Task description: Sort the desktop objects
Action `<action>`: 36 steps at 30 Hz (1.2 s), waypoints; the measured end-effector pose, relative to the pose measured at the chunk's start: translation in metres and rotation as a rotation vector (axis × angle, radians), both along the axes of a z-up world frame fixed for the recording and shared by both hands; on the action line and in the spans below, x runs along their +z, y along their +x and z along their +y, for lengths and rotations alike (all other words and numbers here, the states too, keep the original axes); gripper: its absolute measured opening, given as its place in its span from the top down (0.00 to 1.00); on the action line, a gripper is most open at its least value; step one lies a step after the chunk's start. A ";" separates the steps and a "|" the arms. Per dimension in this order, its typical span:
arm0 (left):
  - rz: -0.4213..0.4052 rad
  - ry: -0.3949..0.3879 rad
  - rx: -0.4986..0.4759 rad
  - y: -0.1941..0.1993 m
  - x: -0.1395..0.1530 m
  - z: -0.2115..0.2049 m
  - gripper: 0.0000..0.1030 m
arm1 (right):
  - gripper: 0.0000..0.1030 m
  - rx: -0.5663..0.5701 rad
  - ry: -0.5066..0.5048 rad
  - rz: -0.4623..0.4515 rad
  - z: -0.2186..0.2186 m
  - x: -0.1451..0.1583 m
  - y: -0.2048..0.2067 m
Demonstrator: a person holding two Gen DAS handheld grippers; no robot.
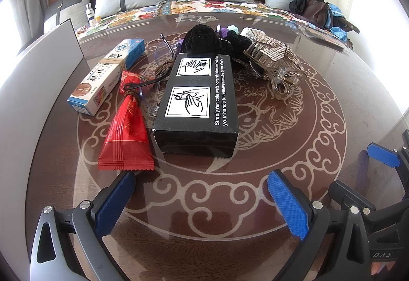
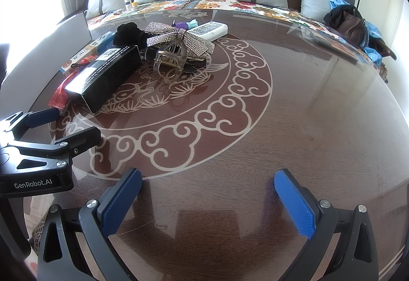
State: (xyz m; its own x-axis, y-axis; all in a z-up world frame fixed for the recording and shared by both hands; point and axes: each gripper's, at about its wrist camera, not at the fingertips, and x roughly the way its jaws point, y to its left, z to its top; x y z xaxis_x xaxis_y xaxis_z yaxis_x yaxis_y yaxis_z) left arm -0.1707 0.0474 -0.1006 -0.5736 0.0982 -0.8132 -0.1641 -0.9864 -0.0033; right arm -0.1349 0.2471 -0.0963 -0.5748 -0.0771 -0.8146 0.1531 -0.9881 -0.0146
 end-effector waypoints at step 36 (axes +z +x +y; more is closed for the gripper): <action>-0.145 -0.030 -0.083 0.006 0.006 -0.005 0.00 | 0.00 0.000 0.000 0.000 0.000 0.000 0.000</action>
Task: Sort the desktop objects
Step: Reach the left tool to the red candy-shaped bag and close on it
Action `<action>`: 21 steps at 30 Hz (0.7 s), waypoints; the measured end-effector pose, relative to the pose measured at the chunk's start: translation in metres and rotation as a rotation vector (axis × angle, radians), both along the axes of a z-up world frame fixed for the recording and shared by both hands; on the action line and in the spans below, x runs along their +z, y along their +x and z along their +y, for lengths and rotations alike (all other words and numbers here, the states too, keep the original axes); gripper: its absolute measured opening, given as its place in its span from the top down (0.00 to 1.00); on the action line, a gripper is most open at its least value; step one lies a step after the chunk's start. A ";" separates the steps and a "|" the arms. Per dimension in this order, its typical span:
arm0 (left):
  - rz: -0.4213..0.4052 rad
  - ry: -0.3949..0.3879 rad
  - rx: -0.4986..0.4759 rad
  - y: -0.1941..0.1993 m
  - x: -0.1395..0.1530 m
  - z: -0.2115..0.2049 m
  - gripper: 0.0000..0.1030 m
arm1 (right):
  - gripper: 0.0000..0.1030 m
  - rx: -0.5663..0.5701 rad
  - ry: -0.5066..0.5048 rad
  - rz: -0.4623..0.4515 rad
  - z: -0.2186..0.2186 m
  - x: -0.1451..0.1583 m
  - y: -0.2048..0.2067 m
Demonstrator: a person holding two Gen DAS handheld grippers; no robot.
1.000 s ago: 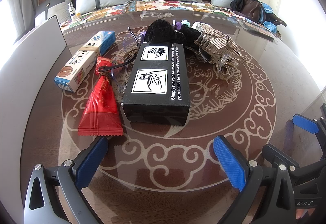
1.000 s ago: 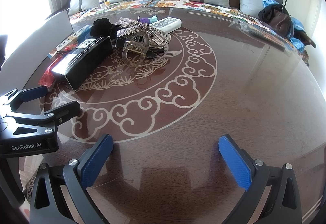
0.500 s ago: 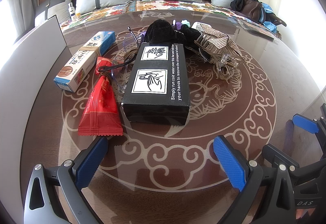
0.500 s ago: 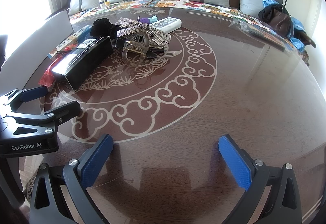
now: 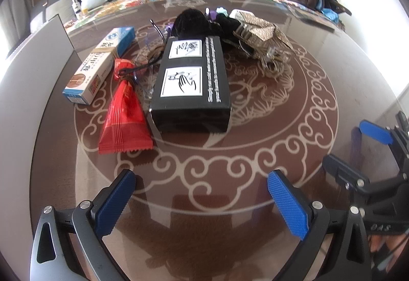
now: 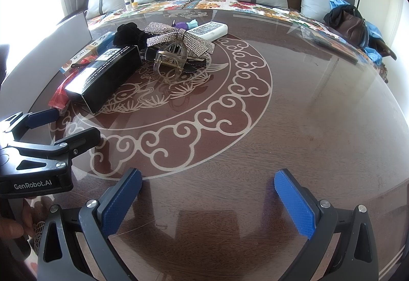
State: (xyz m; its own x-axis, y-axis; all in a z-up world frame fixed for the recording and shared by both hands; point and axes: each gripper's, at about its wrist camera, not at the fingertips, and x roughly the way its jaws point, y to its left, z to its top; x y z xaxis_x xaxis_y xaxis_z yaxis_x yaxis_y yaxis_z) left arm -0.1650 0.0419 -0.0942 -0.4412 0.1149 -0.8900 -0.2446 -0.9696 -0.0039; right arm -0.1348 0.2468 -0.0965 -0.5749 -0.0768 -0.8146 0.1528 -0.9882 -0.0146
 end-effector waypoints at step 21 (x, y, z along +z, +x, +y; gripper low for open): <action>-0.051 0.175 0.149 -0.070 0.013 -0.074 0.71 | 0.00 0.000 0.000 0.000 0.000 0.000 0.000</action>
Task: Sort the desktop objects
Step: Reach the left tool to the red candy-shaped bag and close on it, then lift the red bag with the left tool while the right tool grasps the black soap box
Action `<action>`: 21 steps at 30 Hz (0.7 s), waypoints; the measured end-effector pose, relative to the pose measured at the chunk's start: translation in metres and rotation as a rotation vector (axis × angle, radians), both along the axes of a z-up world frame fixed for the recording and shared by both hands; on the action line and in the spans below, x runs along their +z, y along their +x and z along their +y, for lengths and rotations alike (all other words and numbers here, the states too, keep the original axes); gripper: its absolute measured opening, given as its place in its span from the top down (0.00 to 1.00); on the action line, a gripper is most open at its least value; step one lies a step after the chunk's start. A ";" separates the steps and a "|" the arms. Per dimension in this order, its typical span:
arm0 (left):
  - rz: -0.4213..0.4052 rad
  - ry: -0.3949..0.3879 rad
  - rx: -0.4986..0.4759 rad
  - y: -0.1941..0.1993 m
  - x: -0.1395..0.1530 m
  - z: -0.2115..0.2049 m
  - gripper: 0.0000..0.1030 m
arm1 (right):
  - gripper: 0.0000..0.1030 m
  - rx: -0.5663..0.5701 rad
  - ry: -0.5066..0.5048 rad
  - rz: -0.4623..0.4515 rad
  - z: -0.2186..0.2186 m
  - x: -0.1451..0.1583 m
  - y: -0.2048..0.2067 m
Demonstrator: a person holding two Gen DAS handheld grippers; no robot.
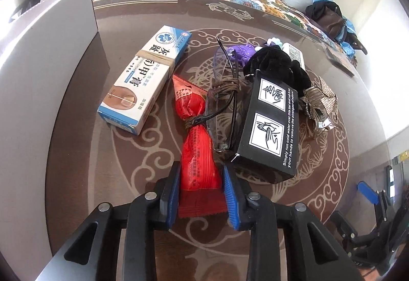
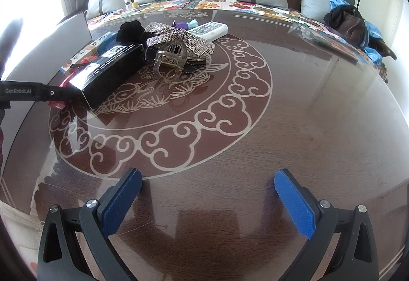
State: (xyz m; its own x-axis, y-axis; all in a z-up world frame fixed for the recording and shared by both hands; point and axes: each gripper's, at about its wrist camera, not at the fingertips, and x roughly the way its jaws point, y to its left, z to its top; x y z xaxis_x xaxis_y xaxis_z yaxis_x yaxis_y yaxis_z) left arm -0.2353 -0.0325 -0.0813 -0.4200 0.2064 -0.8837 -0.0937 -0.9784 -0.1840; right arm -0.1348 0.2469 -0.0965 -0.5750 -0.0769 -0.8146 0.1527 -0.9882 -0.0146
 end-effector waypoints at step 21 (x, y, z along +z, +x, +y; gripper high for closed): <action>0.067 -0.081 -0.096 0.114 0.001 -0.012 0.24 | 0.00 0.000 0.000 0.001 0.000 0.000 0.000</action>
State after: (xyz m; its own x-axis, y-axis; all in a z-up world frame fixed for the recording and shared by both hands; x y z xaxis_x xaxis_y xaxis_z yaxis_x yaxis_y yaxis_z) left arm -0.1209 -0.0446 -0.0805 -0.4604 0.1779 -0.8697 -0.1973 -0.9757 -0.0951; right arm -0.1344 0.2468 -0.0964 -0.5754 -0.0770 -0.8143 0.1530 -0.9881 -0.0147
